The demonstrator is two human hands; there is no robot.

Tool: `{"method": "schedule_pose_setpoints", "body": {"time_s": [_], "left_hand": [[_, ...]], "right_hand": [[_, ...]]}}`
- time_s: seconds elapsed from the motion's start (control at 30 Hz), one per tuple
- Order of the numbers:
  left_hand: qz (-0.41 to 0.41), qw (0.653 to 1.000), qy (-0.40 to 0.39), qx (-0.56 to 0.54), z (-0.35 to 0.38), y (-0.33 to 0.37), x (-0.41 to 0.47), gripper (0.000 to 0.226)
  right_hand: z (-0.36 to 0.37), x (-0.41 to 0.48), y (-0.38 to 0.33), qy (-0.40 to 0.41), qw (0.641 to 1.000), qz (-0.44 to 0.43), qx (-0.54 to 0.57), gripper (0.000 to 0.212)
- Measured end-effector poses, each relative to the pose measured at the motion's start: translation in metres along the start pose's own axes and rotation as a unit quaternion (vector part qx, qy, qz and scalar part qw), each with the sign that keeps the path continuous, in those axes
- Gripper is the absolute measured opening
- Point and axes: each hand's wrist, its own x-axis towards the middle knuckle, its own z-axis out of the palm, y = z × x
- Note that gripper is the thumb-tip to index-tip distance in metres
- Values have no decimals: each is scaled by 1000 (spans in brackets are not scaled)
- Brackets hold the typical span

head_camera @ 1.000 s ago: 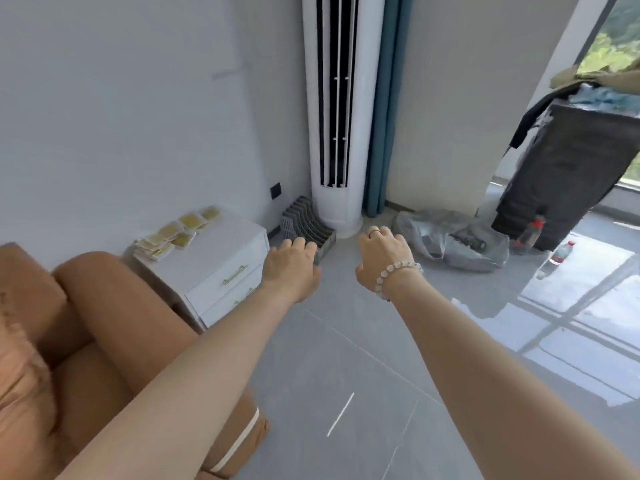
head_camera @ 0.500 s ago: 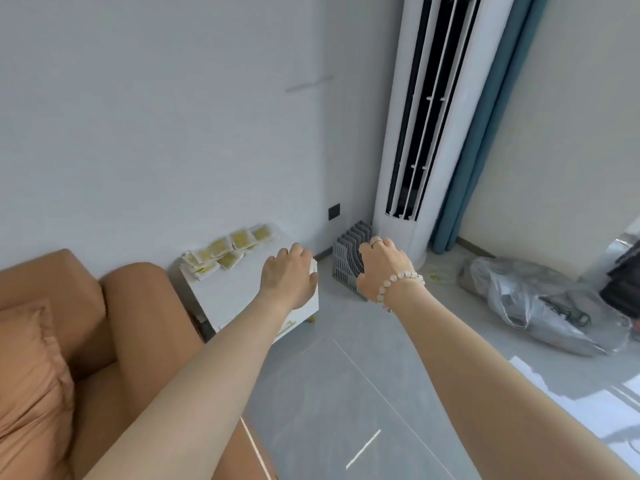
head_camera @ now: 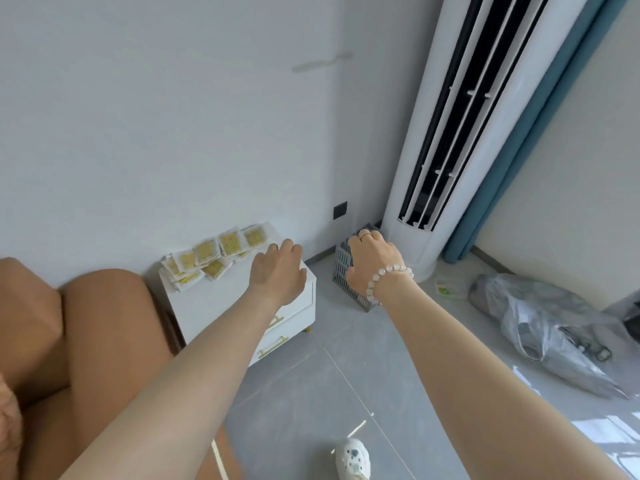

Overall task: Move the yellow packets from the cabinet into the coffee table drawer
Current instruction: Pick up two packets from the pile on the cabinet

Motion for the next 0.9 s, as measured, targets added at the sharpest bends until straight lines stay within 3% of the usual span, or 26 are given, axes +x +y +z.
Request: {"method": "schedule_pose_setpoints", "body": {"time_s": [0.23,0.33,0.6,0.9], "left_hand": [[-59,997,-38,-16,19,-41,56,39],[-94,995,-21,-8,18,-68,89,40],[-167,985,-24,-30,28,-117,185,41],[-288,951,-88,-76,94,-196,182,43]], "right_hand": [[8,94,-18,-3,998,-63,13,40],[11,142,-20,0,996,-92,15,40],[24,272,-2,-53,996,-76,11,36],[84,349,-99,-109,965,-233,-46,36]]}}
